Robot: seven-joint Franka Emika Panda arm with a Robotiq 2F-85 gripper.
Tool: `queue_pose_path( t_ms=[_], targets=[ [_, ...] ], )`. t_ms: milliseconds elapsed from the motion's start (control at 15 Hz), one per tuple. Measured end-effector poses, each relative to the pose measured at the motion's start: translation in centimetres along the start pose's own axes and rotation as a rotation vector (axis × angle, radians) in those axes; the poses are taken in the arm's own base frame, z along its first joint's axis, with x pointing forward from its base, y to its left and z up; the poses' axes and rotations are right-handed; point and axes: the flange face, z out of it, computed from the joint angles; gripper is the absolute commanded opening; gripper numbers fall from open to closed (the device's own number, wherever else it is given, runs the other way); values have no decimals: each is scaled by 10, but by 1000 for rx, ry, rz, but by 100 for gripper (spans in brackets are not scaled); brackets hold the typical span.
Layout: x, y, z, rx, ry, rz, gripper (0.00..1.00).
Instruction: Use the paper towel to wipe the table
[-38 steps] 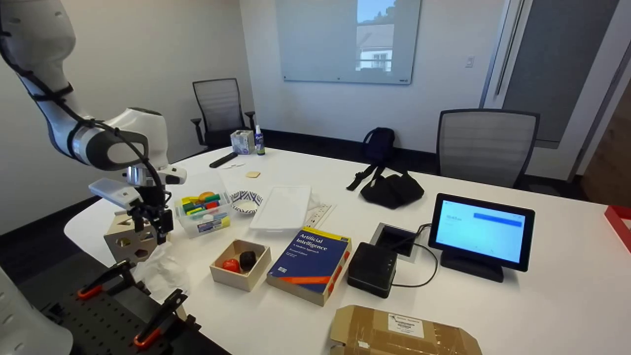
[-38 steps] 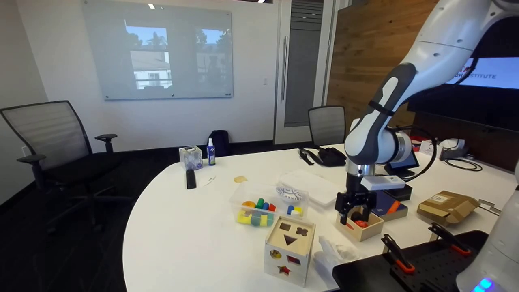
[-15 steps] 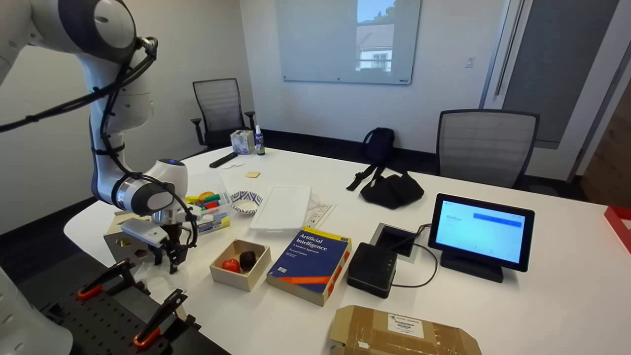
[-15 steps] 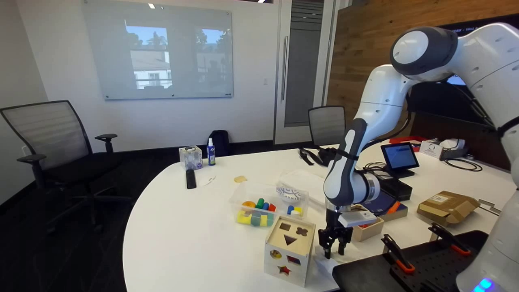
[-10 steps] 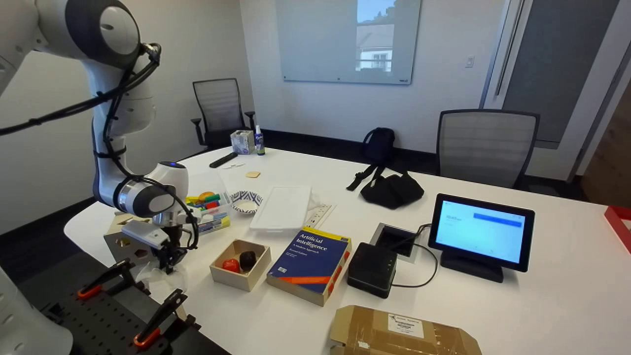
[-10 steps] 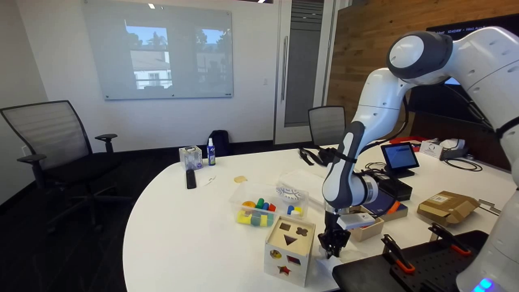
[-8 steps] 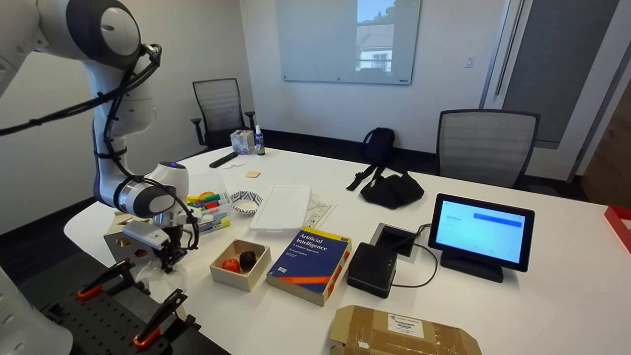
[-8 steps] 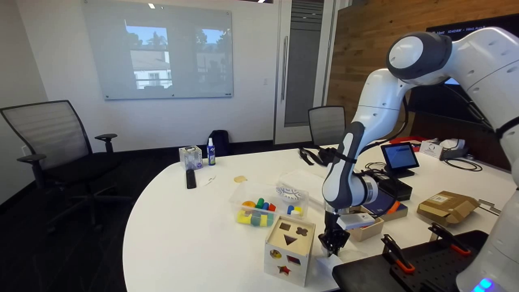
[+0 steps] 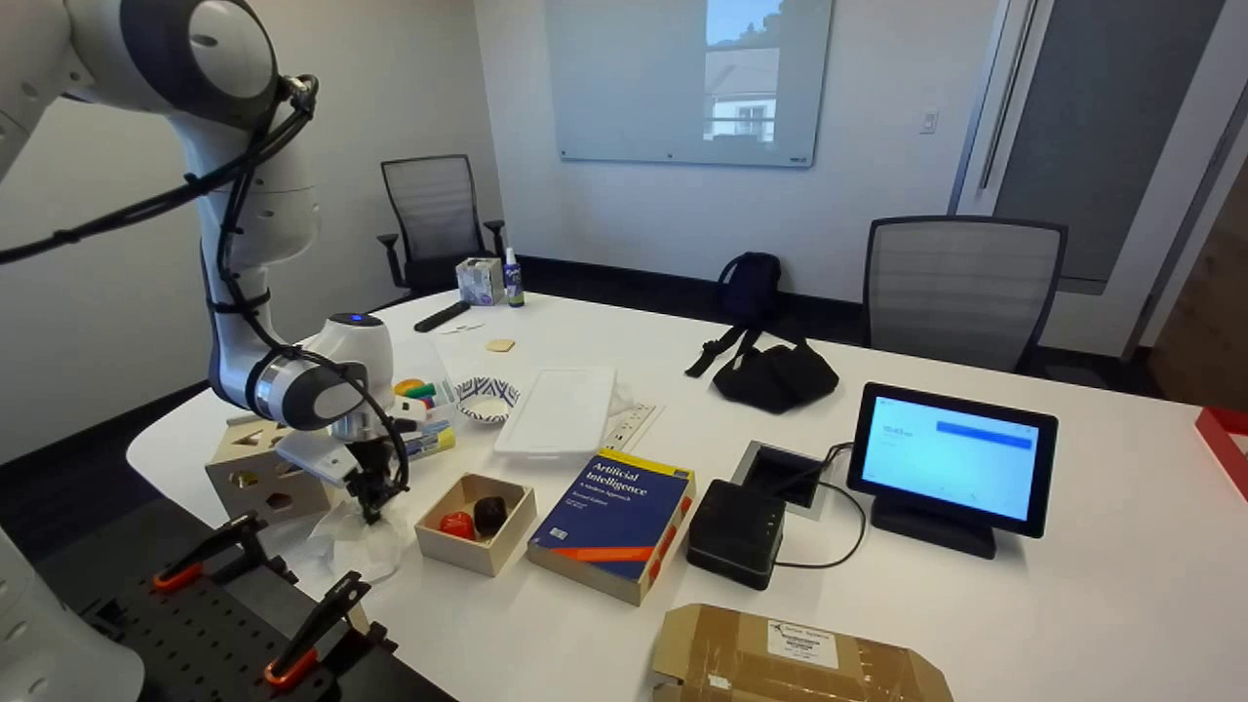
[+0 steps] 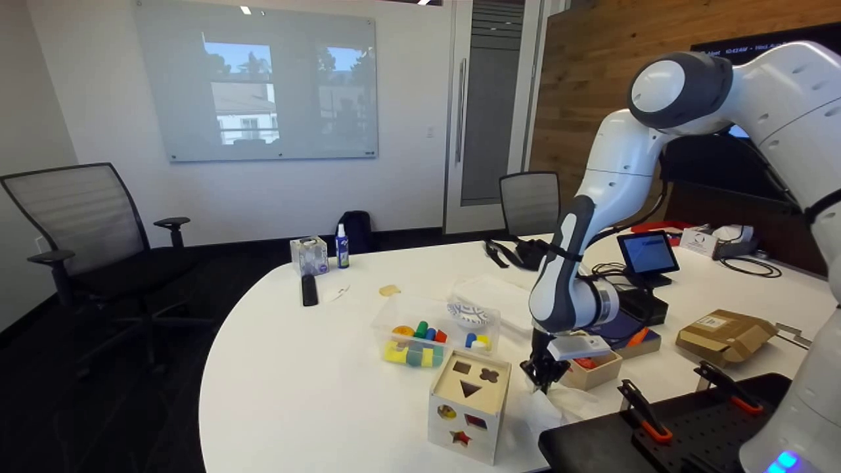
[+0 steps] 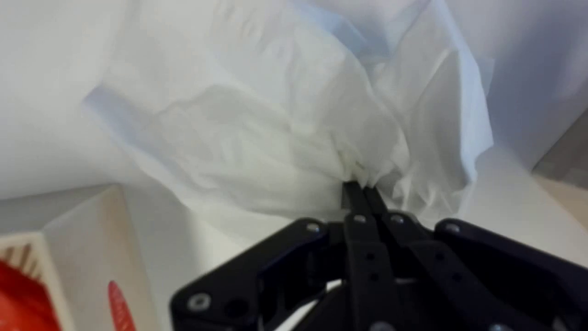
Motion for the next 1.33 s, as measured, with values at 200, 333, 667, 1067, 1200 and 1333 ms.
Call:
queue_pose_path(
  t_ms=[200, 333, 667, 1067, 1200, 1333],
  targets=[
    [14, 17, -15, -7, 70, 57, 0],
    [20, 21, -23, -7, 104, 86, 0],
    [35, 21, -33, 3, 191, 157, 0],
    [76, 30, -35, -8, 271, 226, 0],
    [86, 26, -32, 2, 283, 233, 0],
    [92, 18, -27, 18, 285, 241, 0]
  ],
)
